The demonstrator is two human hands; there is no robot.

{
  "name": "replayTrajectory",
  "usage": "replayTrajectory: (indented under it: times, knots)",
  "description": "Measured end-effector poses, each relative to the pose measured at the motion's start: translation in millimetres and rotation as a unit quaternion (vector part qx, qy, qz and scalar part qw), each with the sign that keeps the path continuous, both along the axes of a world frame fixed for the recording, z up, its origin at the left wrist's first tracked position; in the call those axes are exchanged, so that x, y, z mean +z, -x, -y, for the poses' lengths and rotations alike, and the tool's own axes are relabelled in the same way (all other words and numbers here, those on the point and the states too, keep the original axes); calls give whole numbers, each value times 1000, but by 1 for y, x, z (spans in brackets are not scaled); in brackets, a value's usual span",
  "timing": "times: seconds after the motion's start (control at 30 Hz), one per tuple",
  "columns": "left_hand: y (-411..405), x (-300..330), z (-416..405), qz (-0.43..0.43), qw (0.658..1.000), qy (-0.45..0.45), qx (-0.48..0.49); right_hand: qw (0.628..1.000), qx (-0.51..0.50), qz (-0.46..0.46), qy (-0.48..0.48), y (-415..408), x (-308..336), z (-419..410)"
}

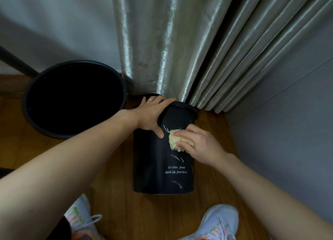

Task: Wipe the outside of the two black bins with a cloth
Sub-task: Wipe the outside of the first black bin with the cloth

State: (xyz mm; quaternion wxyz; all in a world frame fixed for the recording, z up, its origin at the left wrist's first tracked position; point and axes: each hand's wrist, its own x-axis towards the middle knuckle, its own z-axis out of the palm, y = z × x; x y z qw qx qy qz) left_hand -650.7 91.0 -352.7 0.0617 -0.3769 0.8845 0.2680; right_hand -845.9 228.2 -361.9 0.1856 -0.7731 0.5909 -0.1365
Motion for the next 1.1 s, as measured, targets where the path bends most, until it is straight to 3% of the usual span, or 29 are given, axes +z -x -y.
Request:
replayTrajectory:
  times: [0.2,0.47,0.53,0.7,0.87,0.93,1.1]
  knots:
    - [0,0,2,0,1000,1,-5,992,-121,11,28,-12,-1,38]
    - [-6,-6,4,-2,1000,24,-11,994,93,10,54,-7,-13,-33]
    - [-6,-5,4,1,1000,26,-10,994,90,-16,65,-7,-10,-21]
    - [-5,-3,3,4,1000,22,-14,997,-45,-8,66,-23,-7,-11]
    - [-6,-3,4,2,1000,26,-12,991,126,-5,51,-23,-14,-48]
    - [-6,-4,5,1,999,29,-16,988,142,-19,56,-21,-14,-45]
    - [-4,-5,5,4,999,31,-18,997,-51,-20,51,-24,-3,-7]
